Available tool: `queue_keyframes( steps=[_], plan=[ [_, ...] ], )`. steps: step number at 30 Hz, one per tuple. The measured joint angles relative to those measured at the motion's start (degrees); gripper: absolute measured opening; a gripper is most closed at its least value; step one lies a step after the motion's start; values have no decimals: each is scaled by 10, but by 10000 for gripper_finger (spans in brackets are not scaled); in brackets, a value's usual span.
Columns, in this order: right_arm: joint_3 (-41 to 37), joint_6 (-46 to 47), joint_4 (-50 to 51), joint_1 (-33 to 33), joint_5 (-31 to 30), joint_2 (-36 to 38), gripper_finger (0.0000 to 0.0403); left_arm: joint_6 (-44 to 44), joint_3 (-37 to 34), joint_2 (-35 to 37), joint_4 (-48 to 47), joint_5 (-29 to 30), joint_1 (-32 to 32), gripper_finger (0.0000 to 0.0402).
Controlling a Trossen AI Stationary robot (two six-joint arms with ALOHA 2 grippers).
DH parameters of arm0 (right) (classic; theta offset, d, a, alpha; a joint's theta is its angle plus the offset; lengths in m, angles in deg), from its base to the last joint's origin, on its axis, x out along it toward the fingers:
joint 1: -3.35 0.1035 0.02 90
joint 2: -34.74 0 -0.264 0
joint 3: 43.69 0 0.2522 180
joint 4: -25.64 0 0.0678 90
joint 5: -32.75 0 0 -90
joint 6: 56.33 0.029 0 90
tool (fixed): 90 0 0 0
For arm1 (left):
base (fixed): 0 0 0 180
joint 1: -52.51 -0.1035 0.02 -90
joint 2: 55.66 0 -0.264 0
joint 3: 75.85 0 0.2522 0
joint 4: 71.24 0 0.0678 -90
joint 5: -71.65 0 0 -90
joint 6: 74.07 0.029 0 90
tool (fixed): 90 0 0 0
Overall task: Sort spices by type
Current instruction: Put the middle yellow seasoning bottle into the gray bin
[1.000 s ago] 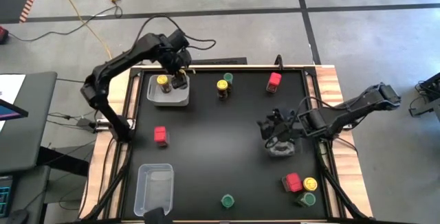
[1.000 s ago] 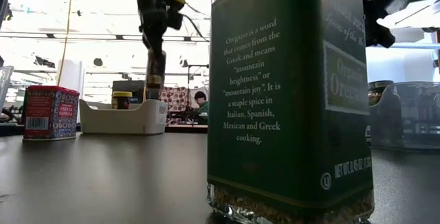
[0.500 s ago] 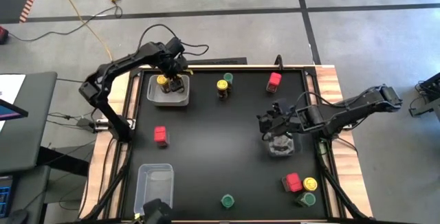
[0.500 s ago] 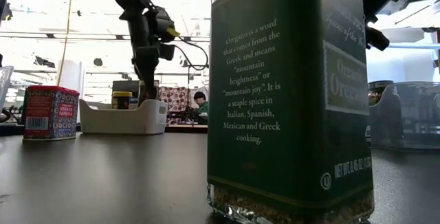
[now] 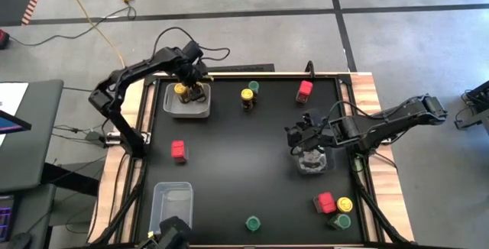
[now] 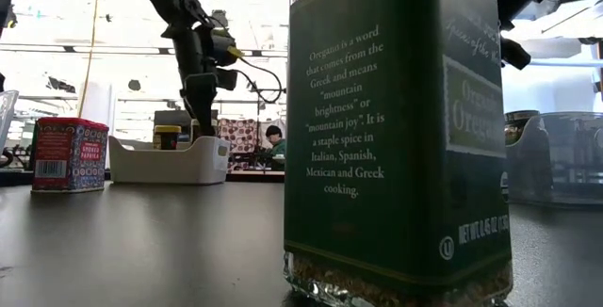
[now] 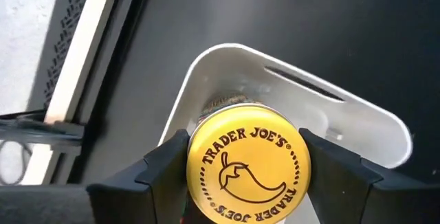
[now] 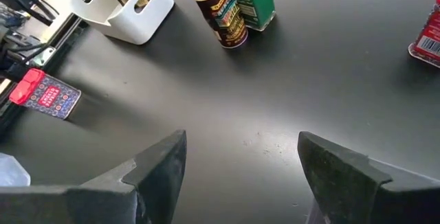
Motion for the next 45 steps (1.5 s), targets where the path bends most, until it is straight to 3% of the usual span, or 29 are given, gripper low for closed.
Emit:
queue_keyframes(
  steps=[45],
  plan=[
    [0, -1, 0, 0, 2, 0, 306, -47, 0, 1, 4, 9, -5, 240]
  ],
)
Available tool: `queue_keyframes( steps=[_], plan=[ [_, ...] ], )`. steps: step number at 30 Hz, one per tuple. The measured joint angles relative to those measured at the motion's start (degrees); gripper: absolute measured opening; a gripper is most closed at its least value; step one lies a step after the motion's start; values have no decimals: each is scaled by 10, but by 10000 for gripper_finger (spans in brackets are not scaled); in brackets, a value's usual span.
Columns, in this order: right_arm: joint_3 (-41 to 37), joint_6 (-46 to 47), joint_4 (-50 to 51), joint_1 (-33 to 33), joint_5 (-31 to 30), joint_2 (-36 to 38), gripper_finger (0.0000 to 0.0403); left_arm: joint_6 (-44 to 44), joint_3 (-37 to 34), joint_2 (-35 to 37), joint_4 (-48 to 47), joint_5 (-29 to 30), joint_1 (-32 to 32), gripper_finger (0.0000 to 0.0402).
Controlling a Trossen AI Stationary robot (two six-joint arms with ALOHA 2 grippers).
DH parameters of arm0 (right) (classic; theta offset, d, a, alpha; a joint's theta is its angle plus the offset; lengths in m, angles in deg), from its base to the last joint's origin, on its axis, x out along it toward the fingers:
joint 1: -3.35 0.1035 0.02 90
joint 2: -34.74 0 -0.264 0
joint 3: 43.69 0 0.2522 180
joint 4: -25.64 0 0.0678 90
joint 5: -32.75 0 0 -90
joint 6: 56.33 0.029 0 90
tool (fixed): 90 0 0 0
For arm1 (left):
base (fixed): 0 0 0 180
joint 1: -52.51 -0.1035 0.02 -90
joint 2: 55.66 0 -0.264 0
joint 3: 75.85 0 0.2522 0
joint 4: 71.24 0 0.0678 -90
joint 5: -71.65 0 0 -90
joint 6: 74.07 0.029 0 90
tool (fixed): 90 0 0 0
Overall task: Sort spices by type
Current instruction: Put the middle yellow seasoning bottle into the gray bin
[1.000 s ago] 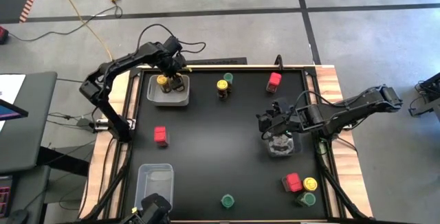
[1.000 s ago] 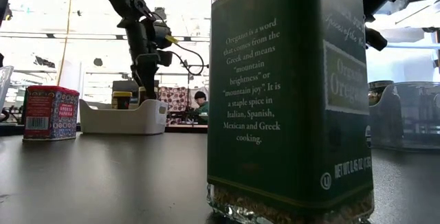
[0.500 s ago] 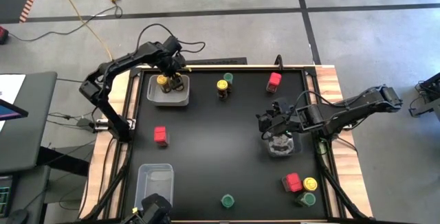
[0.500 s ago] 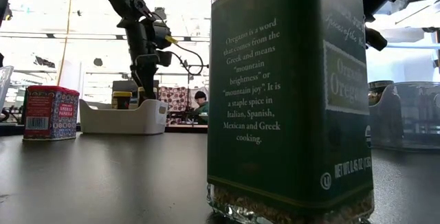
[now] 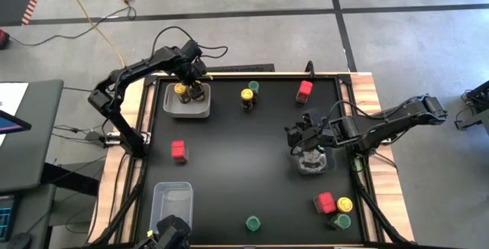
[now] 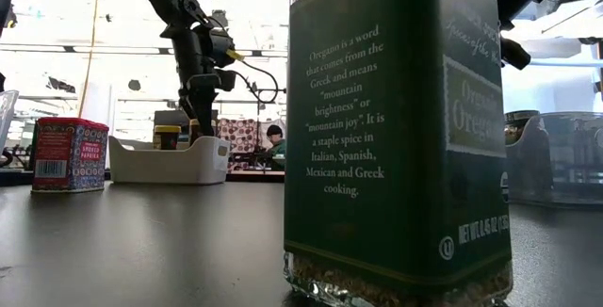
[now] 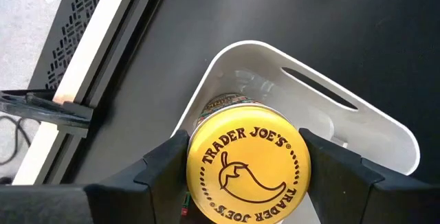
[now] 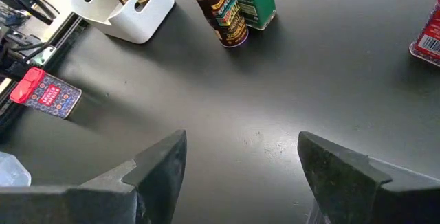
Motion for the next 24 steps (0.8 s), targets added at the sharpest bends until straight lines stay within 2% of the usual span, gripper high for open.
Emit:
queue_keyframes(
  steps=[13, 24],
  plan=[
    [0, -12, 0, 0, 0, 0, 306, 30, 0, 0, 1, 0, 0, 242],
    [0, -14, 0, 0, 0, 0, 306, 23, 0, 0, 0, 0, 0, 281]
  ],
)
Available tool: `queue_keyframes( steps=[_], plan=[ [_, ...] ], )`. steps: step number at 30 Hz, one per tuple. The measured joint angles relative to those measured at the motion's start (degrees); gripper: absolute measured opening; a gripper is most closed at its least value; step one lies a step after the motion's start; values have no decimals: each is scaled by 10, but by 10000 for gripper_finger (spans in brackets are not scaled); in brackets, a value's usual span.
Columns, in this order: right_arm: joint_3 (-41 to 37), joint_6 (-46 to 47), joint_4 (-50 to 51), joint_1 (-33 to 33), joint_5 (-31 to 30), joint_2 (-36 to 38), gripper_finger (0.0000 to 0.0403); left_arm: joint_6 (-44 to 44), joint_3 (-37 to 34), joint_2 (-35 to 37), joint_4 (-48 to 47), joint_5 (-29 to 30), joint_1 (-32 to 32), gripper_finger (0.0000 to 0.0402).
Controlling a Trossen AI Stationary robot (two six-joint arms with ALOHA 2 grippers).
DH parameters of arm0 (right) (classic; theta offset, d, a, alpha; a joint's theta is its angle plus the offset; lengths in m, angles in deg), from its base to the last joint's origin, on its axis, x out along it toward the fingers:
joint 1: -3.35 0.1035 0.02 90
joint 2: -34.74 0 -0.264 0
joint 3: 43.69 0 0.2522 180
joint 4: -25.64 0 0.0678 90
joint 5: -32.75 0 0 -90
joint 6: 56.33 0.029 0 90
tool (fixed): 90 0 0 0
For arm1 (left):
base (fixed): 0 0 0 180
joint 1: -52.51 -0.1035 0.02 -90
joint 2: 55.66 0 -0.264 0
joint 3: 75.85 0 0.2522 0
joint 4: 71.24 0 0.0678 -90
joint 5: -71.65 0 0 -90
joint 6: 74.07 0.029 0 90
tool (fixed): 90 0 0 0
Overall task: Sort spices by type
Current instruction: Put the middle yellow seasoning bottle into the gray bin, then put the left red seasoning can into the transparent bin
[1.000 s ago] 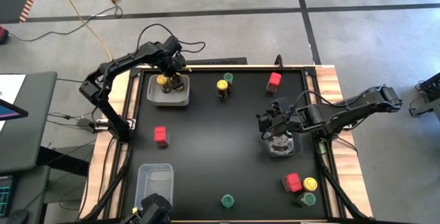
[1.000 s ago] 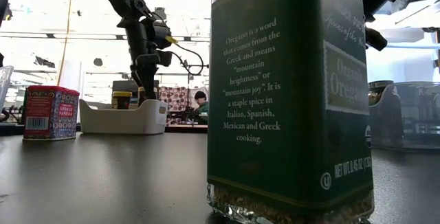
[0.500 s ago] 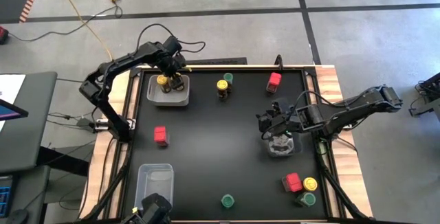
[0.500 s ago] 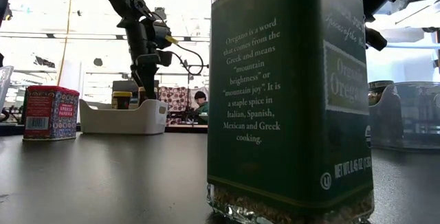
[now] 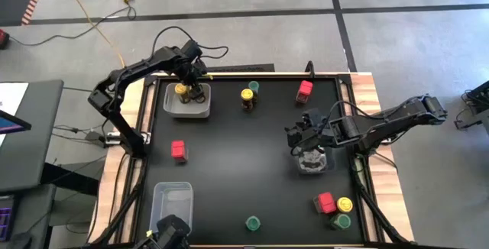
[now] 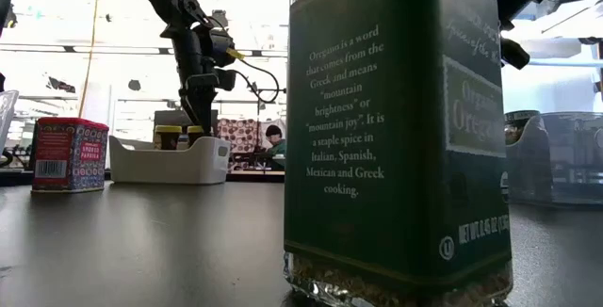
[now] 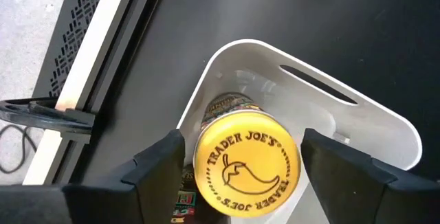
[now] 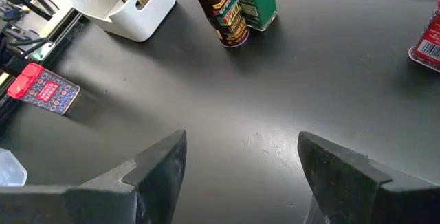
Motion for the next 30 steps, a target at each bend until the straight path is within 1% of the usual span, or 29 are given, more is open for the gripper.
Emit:
queue_keyframes(
  steps=[5, 11, 17, 21, 26, 30],
  plan=[
    [0, 0, 0, 0, 0, 0, 306, 4, 0, 0, 0, 13, 0, 280],
    [0, -2, 0, 0, 0, 0, 306, 0, 6, 0, -1, 56, 0, 280],
    [0, -5, 0, 0, 0, 0, 306, -11, 30, 1, -9, 57, 1, 279],
    [0, -5, 0, 0, 0, 0, 306, -12, 47, 2, -43, 57, 4, 279],
    [0, -15, 0, 1, 9, 0, 306, -38, 72, 3, -96, 56, 11, 279],
    [0, -20, 0, 2, 10, 0, 306, -67, 81, 33, -104, 44, 26, 279]
  ],
)
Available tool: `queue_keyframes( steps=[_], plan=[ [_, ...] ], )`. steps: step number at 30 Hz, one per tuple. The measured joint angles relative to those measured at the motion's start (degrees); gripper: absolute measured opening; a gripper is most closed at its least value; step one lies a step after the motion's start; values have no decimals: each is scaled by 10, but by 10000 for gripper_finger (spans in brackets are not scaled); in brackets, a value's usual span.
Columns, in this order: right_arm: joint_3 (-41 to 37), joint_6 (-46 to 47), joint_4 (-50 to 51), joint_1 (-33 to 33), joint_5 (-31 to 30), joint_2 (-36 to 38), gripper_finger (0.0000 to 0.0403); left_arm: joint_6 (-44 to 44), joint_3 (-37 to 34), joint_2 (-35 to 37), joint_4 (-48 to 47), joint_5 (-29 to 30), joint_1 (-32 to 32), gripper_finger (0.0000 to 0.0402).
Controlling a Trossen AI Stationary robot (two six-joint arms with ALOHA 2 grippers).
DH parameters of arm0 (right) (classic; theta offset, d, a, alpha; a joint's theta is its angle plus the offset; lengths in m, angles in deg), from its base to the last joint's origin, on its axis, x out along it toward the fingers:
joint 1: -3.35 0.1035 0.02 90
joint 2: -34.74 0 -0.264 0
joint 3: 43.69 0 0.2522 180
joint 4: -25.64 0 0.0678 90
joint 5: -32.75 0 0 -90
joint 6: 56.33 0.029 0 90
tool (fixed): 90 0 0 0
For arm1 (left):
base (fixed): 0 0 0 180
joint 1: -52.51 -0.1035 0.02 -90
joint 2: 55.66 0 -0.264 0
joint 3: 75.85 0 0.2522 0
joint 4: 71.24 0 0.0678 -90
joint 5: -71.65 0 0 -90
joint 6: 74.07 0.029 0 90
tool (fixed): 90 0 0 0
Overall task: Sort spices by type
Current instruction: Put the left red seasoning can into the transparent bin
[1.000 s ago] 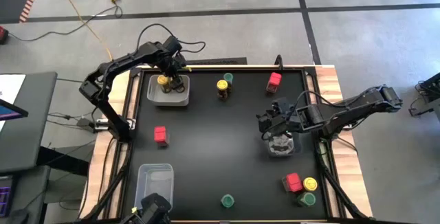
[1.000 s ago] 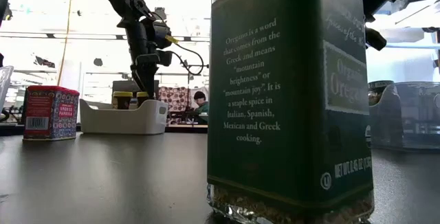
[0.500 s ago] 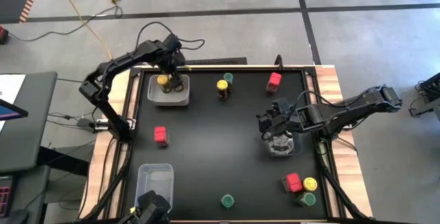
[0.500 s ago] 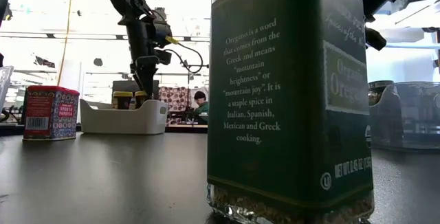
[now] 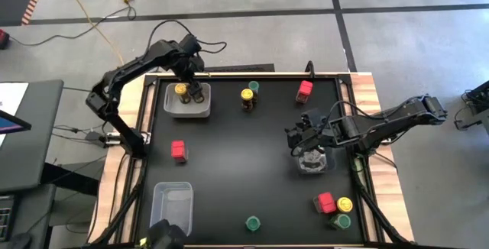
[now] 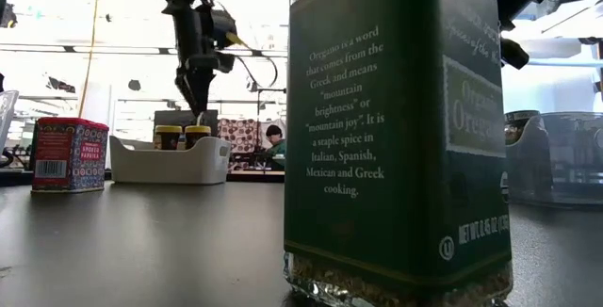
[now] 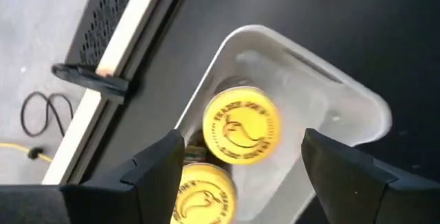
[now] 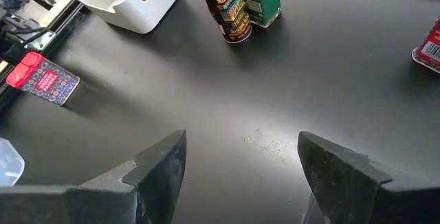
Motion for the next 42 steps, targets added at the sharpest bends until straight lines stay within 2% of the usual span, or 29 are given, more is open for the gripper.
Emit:
queue_keyframes(
  steps=[3, 9, 17, 19, 24, 26, 35, 42],
  plan=[
    [0, 0, 0, 2, 13, 0, 306, -28, 0, 39, 5, -20, 15, 279],
    [0, -9, 10, 32, 19, 0, 306, -98, 0, 132, 2, -21, 66, 279],
    [0, -14, 32, 67, 36, 0, 306, -238, -27, 221, 12, -14, 205, 279],
    [0, -14, 32, 74, 36, 0, 306, -293, -49, 230, 12, 17, 252, 279],
    [0, -14, 32, 92, 46, 0, 306, -484, -103, 244, 2, 149, 367, 279],
    [0, -15, 33, 100, 46, 0, 306, -555, -119, 250, -11, 174, 400, 279],
    [0, -30, 34, 125, 47, 0, 306, -793, -176, 251, -71, 196, 511, 279],
    [0, -31, 34, 140, 47, 0, 306, -900, -228, 251, -78, 195, 552, 279]
  ],
)
